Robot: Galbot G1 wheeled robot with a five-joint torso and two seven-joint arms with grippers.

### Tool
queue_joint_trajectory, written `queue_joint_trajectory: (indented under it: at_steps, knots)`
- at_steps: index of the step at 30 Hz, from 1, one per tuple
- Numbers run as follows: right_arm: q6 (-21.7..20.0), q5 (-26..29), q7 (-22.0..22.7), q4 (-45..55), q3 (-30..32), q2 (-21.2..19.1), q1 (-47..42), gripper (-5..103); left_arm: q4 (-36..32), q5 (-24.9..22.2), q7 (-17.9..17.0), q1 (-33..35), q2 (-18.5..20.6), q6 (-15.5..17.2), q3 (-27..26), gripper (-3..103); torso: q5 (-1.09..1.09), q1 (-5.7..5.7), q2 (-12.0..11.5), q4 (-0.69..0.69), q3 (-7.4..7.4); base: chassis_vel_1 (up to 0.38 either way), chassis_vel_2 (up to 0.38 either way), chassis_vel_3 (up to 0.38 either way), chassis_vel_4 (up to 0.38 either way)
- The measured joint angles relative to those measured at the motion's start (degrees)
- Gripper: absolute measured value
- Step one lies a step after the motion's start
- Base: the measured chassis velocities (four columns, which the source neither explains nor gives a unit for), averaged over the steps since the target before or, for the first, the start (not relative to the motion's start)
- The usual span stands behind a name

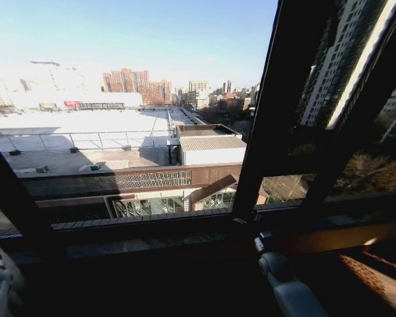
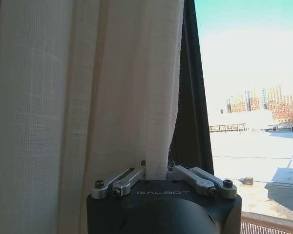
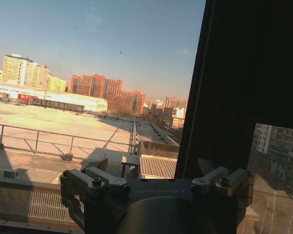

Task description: Open the curtains by pulling them apart, changing their state from closed to fully open.

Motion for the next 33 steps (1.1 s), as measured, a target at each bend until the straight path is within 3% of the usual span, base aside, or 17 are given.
queue_joint_trajectory:
  at_steps: [4, 6, 7, 11, 14, 19, 20, 25, 33]
  knots:
    - [0.00, 0.00, 0.00, 0.00, 0.00, 0.00, 0.00, 100, -5.20, 0.04, 1.58, 3.00, -2.36, 0.32, 0.06, 16, 0.02, 0.00, 0.00, -0.01, 0.00, 0.000, 0.000, 0.000, 0.000]
    - [0.00, 0.00, 0.00, 0.00, 0.00, 0.00, 0.00, 100, -12.00, -0.12, 2.52, 7.11, -5.82, 1.48, 0.12, 26, 0.02, 0.00, 0.00, -0.01, 0.00, 0.000, 0.000, 0.000, 0.000]
    - [0.00, 0.00, 0.00, 0.00, 0.00, 0.00, 0.00, 100, -12.00, -0.12, 2.52, 7.11, -5.82, 1.48, 0.12, 26, 0.02, 0.00, 0.00, -0.01, 0.00, 0.000, 0.000, 0.000, 0.000]
    - [0.00, 0.00, 0.00, 0.00, 0.00, 0.00, 0.00, 100, -24.10, -1.44, 4.95, 13.03, -12.84, 2.77, 2.12, 48, 0.01, 0.00, 0.00, -0.02, -0.01, 0.000, 0.000, 0.000, 0.000]
    - [0.00, 0.00, 0.00, 0.00, 0.00, 0.00, 0.00, 100, -29.69, -2.79, 6.25, 15.75, -15.65, 3.62, 2.96, 54, 0.01, 0.00, 0.00, -0.03, -0.01, 0.000, 0.000, 0.000, 0.000]
    - [0.00, 0.00, -0.01, 0.00, -0.01, 0.00, 0.00, 100, -38.50, -4.70, 10.07, 20.47, -19.97, 4.50, 4.27, 76, 0.02, 0.00, 0.00, 0.00, -0.01, 0.000, 0.000, 0.000, 0.000]
    - [0.00, 0.00, 0.00, 0.00, 0.00, 0.00, 0.00, 100, -39.85, -4.70, 10.67, 21.18, -20.64, 4.50, 4.57, 76, 0.02, -0.01, 0.00, -0.01, -0.01, 0.000, 0.000, 0.000, 0.000]
    - [0.00, 0.00, 0.00, 0.00, 0.00, 0.00, 0.00, 100, -42.36, -2.36, 12.98, 23.87, -22.03, 2.69, 5.65, 96, 0.02, 0.00, 0.00, -0.01, 0.00, 0.000, 0.000, 0.000, 0.000]
    - [0.00, 0.00, 0.00, 0.00, 0.00, 0.00, 0.00, 100, -42.57, 2.19, 14.09, 25.60, -22.62, 0.09, 6.48, 100, 0.00, -0.01, 0.00, -0.01, 0.00, 0.000, 0.000, 0.000, 0.000]
